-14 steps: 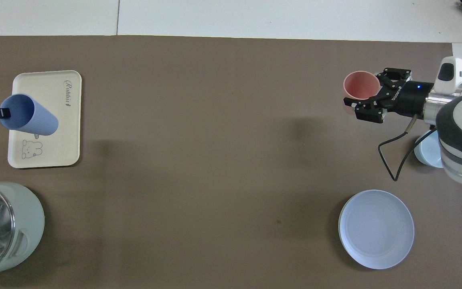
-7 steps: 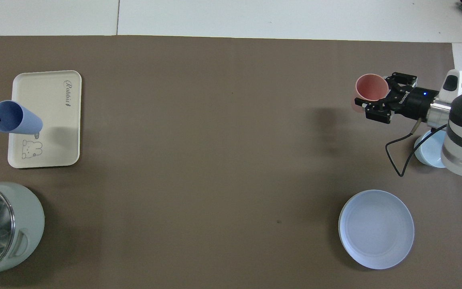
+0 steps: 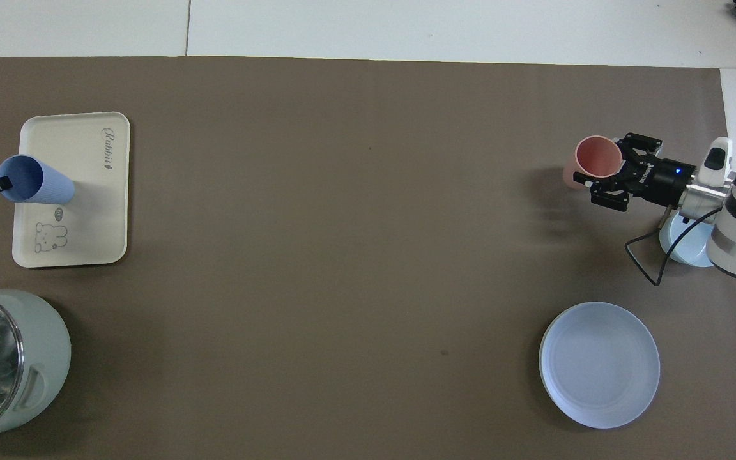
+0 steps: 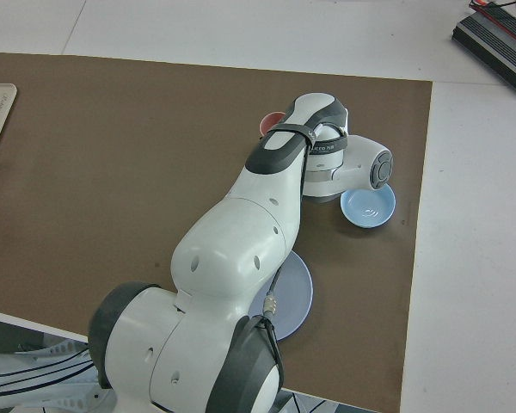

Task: Place cup on tray
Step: 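Lower the pink cup onto the table with the right gripper and open, then withdraw the right gripper from the pink cup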

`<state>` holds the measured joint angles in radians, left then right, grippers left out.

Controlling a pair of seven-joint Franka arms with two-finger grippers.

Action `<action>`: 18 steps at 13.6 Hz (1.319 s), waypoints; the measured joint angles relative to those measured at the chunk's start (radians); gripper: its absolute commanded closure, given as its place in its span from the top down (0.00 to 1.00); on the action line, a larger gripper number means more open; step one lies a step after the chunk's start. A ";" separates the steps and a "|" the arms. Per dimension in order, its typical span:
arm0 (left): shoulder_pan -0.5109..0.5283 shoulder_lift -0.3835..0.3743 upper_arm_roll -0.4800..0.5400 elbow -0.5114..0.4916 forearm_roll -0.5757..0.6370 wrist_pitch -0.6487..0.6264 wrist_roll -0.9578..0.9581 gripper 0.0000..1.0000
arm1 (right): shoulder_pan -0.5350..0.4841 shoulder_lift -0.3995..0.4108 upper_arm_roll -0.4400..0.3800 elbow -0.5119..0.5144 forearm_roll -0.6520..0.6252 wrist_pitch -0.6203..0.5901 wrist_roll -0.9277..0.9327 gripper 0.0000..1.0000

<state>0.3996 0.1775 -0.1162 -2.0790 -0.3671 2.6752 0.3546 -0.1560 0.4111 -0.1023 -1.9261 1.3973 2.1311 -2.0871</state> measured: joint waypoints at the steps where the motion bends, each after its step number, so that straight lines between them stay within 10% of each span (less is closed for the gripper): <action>1: 0.000 0.001 0.000 0.000 -0.004 0.000 0.000 0.00 | -0.003 0.011 0.000 0.000 0.028 -0.018 -0.019 0.00; 2: 0.000 0.001 0.000 0.001 -0.006 0.000 0.000 0.00 | -0.006 0.020 0.000 0.001 0.039 -0.029 -0.030 0.00; 3: 0.000 0.001 0.000 0.001 -0.007 0.000 -0.001 0.00 | -0.009 0.024 0.000 0.001 0.040 -0.033 -0.034 0.23; 4: 0.000 0.001 -0.001 0.001 -0.007 0.000 -0.002 0.00 | -0.009 0.025 0.000 0.001 0.040 -0.034 -0.041 0.93; 5: 0.000 0.001 -0.001 0.001 -0.007 0.001 -0.004 0.00 | -0.009 0.025 0.000 0.000 0.040 -0.034 -0.046 1.00; 7: 0.000 0.001 -0.003 0.001 -0.008 0.008 -0.010 0.19 | -0.009 0.026 0.000 -0.006 0.040 -0.034 -0.049 1.00; 10: 0.000 0.001 -0.004 0.002 -0.008 0.022 -0.014 0.82 | -0.009 0.025 0.000 -0.006 0.040 -0.048 -0.050 1.00; 13: 0.000 0.003 -0.004 0.003 -0.009 0.034 -0.015 1.00 | -0.010 -0.012 0.000 -0.009 0.040 -0.052 -0.039 1.00; 18: 0.000 0.014 -0.007 0.101 -0.009 -0.093 -0.024 1.00 | -0.011 -0.189 -0.002 -0.032 -0.187 -0.052 0.271 1.00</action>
<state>0.3993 0.1912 -0.1230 -1.9784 -0.3764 2.5819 0.3301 -0.1671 0.2217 -0.1048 -1.9580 1.2108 2.0794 -1.8158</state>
